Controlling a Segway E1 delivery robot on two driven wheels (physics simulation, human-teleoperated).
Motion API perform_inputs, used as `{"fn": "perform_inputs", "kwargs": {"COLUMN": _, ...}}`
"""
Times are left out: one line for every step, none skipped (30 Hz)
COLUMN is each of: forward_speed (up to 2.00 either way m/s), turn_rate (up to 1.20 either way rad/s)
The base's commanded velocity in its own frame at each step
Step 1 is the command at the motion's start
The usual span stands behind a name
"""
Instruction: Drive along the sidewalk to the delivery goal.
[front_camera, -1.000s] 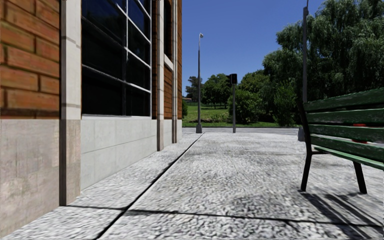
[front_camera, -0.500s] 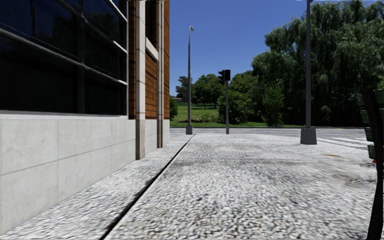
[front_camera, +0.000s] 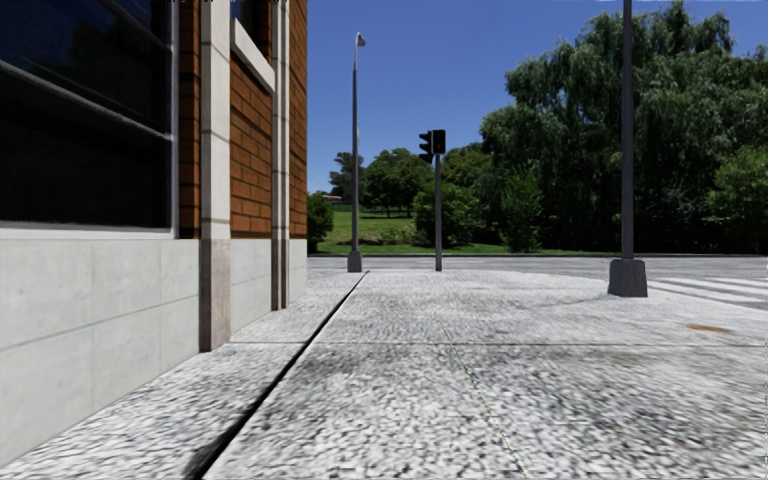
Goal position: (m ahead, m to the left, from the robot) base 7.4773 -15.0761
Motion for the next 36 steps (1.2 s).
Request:
{"fn": "perform_inputs", "kwargs": {"forward_speed": 2.00, "turn_rate": -0.26}}
{"fn": "perform_inputs", "kwargs": {"forward_speed": 2.00, "turn_rate": -0.26}}
{"fn": "perform_inputs", "kwargs": {"forward_speed": 2.00, "turn_rate": -0.26}}
{"fn": "perform_inputs", "kwargs": {"forward_speed": 2.00, "turn_rate": -0.26}}
{"fn": "perform_inputs", "kwargs": {"forward_speed": 2.00, "turn_rate": -0.26}}
{"fn": "perform_inputs", "kwargs": {"forward_speed": 2.00, "turn_rate": -0.26}}
{"fn": "perform_inputs", "kwargs": {"forward_speed": 2.00, "turn_rate": -0.26}}
{"fn": "perform_inputs", "kwargs": {"forward_speed": 2.00, "turn_rate": -0.26}}
{"fn": "perform_inputs", "kwargs": {"forward_speed": 2.00, "turn_rate": -0.26}}
{"fn": "perform_inputs", "kwargs": {"forward_speed": 2.00, "turn_rate": -0.26}}
{"fn": "perform_inputs", "kwargs": {"forward_speed": 2.00, "turn_rate": -0.26}}
{"fn": "perform_inputs", "kwargs": {"forward_speed": 2.00, "turn_rate": -0.26}}
{"fn": "perform_inputs", "kwargs": {"forward_speed": 2.00, "turn_rate": -0.26}}
{"fn": "perform_inputs", "kwargs": {"forward_speed": 2.00, "turn_rate": -0.26}}
{"fn": "perform_inputs", "kwargs": {"forward_speed": 2.00, "turn_rate": -0.26}}
{"fn": "perform_inputs", "kwargs": {"forward_speed": 2.00, "turn_rate": -0.26}}
{"fn": "perform_inputs", "kwargs": {"forward_speed": 2.00, "turn_rate": -0.26}}
{"fn": "perform_inputs", "kwargs": {"forward_speed": 2.00, "turn_rate": -0.26}}
{"fn": "perform_inputs", "kwargs": {"forward_speed": 2.00, "turn_rate": -0.26}}
{"fn": "perform_inputs", "kwargs": {"forward_speed": 2.00, "turn_rate": -0.27}}
{"fn": "perform_inputs", "kwargs": {"forward_speed": 2.00, "turn_rate": -0.27}}
{"fn": "perform_inputs", "kwargs": {"forward_speed": 2.00, "turn_rate": -0.27}}
{"fn": "perform_inputs", "kwargs": {"forward_speed": 2.00, "turn_rate": -0.27}}
{"fn": "perform_inputs", "kwargs": {"forward_speed": 2.00, "turn_rate": -0.27}}
{"fn": "perform_inputs", "kwargs": {"forward_speed": 2.00, "turn_rate": -0.27}}
{"fn": "perform_inputs", "kwargs": {"forward_speed": 2.00, "turn_rate": -0.27}}
{"fn": "perform_inputs", "kwargs": {"forward_speed": 2.00, "turn_rate": -0.27}}
{"fn": "perform_inputs", "kwargs": {"forward_speed": 2.00, "turn_rate": -0.27}}
{"fn": "perform_inputs", "kwargs": {"forward_speed": 2.00, "turn_rate": -0.27}}
{"fn": "perform_inputs", "kwargs": {"forward_speed": 2.00, "turn_rate": -0.27}}
{"fn": "perform_inputs", "kwargs": {"forward_speed": 2.00, "turn_rate": -0.27}}
{"fn": "perform_inputs", "kwargs": {"forward_speed": 2.00, "turn_rate": -0.27}}
{"fn": "perform_inputs", "kwargs": {"forward_speed": 2.00, "turn_rate": -0.27}}
{"fn": "perform_inputs", "kwargs": {"forward_speed": 2.00, "turn_rate": -0.27}}
{"fn": "perform_inputs", "kwargs": {"forward_speed": 2.00, "turn_rate": -0.27}}
{"fn": "perform_inputs", "kwargs": {"forward_speed": 2.00, "turn_rate": -0.27}}
